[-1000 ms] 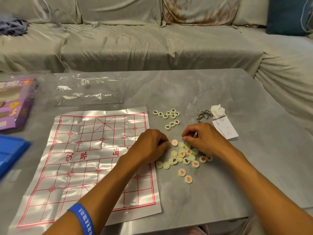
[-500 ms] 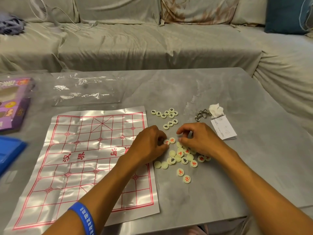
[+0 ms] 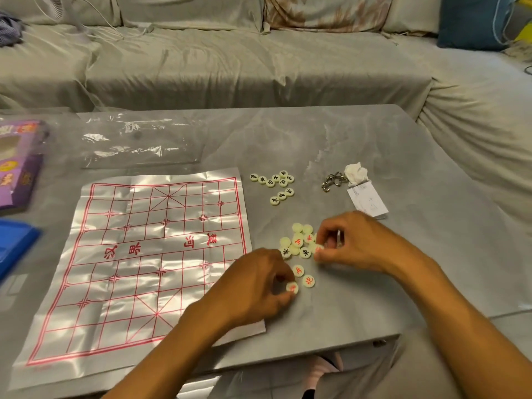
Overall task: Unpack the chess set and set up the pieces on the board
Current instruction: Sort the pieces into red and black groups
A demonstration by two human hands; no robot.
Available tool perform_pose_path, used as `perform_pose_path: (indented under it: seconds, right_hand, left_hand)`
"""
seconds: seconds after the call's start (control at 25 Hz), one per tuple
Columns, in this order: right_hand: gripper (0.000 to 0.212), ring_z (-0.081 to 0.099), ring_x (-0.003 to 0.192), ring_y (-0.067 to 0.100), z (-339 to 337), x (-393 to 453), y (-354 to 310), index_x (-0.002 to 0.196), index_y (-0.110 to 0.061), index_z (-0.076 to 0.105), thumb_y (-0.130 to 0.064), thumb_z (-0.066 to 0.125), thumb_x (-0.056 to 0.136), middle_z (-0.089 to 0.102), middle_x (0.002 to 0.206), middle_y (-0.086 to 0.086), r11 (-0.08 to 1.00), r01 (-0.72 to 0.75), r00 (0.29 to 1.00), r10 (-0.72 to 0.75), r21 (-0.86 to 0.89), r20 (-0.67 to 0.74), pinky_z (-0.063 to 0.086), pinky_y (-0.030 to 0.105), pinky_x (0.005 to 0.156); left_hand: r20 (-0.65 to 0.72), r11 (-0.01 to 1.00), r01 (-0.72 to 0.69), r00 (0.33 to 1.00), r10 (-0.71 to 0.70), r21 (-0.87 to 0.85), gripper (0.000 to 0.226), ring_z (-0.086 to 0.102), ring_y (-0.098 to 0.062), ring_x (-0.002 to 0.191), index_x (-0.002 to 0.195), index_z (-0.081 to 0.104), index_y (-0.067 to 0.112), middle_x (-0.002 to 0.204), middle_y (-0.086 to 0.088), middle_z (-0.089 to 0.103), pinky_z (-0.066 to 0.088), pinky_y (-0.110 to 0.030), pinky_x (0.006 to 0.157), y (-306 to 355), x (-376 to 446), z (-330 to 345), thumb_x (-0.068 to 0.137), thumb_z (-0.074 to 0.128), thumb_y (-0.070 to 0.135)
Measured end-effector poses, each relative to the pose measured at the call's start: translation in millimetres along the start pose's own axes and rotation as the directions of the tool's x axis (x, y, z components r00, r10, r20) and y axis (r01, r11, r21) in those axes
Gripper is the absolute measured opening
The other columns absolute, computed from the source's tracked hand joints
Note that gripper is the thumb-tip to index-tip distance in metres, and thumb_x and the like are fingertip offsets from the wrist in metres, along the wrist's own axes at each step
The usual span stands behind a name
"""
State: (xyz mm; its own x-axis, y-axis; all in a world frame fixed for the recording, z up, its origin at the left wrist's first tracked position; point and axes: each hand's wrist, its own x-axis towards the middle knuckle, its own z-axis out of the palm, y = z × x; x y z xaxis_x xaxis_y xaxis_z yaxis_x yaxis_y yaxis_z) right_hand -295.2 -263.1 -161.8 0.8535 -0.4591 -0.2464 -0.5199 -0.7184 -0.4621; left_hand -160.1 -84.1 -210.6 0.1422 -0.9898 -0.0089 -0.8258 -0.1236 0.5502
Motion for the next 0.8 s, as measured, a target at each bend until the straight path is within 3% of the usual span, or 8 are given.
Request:
perform_pose_path:
  seconds: [0.16,0.28,0.4,0.48,0.64,0.72,0.8]
  right_hand:
    - [0.019,0.056,0.071,0.005,27.0,-28.4,-4.4,0.083,-0.032,0.063,-0.047,0.07,0.074,0.059,0.076,-0.012,0.982,0.006,0.986,0.026,-0.19,0.164,0.043,0.022,0.059]
    - [0.015,0.057,0.075,0.007,19.4,-15.6,0.6,0.09,-0.031,0.066,-0.043,0.068,0.081,0.061,0.083,-0.013,0.994,-0.048,0.997,0.053,-0.096,0.049,0.049,0.025,0.066]
    - [0.022,0.058,0.082,0.008,11.1,14.6,1.8,0.109,-0.03,0.065,-0.029,0.062,0.088,0.064,0.094,-0.01,0.995,-0.064,0.99,0.054,-0.072,-0.133,0.052,0.028,0.074]
    - [0.03,0.057,0.088,0.01,11.3,29.9,1.9,0.118,-0.029,0.062,-0.024,0.061,0.089,0.063,0.104,-0.008,0.993,-0.045,0.989,0.028,-0.11,-0.147,0.052,0.029,0.079]
    - [0.028,0.057,0.091,0.01,13.2,37.9,16.7,0.117,-0.031,0.066,-0.023,0.059,0.091,0.061,0.107,-0.009,0.994,-0.05,0.996,0.042,-0.098,-0.084,0.052,0.029,0.082]
    - [0.024,0.057,0.089,0.008,13.6,39.0,22.1,0.112,-0.033,0.067,-0.028,0.061,0.09,0.06,0.102,-0.012,0.996,-0.061,0.993,0.055,-0.06,-0.103,0.052,0.027,0.08]
    - [0.025,0.058,0.088,0.007,16.1,40.7,20.1,0.111,-0.032,0.068,-0.035,0.064,0.087,0.061,0.101,-0.013,0.997,-0.075,0.991,0.07,-0.037,-0.118,0.053,0.027,0.079]
  left_hand:
    - [0.002,0.999,0.021,1.0,-0.021,0.034,0.031,0.051,-0.007,0.086,0.111,0.065,0.031,0.103,0.009,0.06,0.043,-0.013,0.072,9.2,-5.9,10.7,0.088,0.054,0.05]
    - [-0.019,0.999,0.047,0.999,-0.047,0.015,0.034,0.052,-0.007,0.087,0.115,0.065,0.029,0.105,0.008,0.061,0.044,-0.015,0.074,13.3,1.6,2.5,0.089,0.056,0.048]
    - [-0.21,0.991,0.129,0.969,-0.132,-0.027,0.029,0.056,-0.01,0.09,0.116,0.066,0.025,0.109,0.003,0.064,0.048,-0.02,0.08,11.1,37.6,-7.1,0.092,0.056,0.037]
    - [-0.25,0.986,0.166,0.954,-0.168,-0.031,0.03,0.058,-0.016,0.096,0.121,0.064,0.024,0.114,0.0,0.063,0.048,-0.023,0.082,6.2,67.4,-10.8,0.091,0.059,0.025]
    - [-0.054,0.993,0.024,0.998,-0.018,0.118,0.034,0.058,-0.019,0.098,0.119,0.066,0.025,0.113,-0.003,0.062,0.047,-0.021,0.075,-9.5,99.8,-11.1,0.088,0.063,0.013]
    - [-0.047,0.99,-0.039,0.998,0.046,0.134,0.029,0.057,-0.017,0.095,0.118,0.067,0.022,0.112,-0.003,0.063,0.041,-0.015,0.07,-20.1,101.0,-12.2,0.089,0.062,0.017]
    - [-0.072,0.983,-0.082,0.993,0.095,0.165,0.028,0.056,-0.016,0.095,0.118,0.067,0.021,0.112,-0.003,0.063,0.045,-0.019,0.073,-27.7,98.9,-11.2,0.09,0.062,0.024]
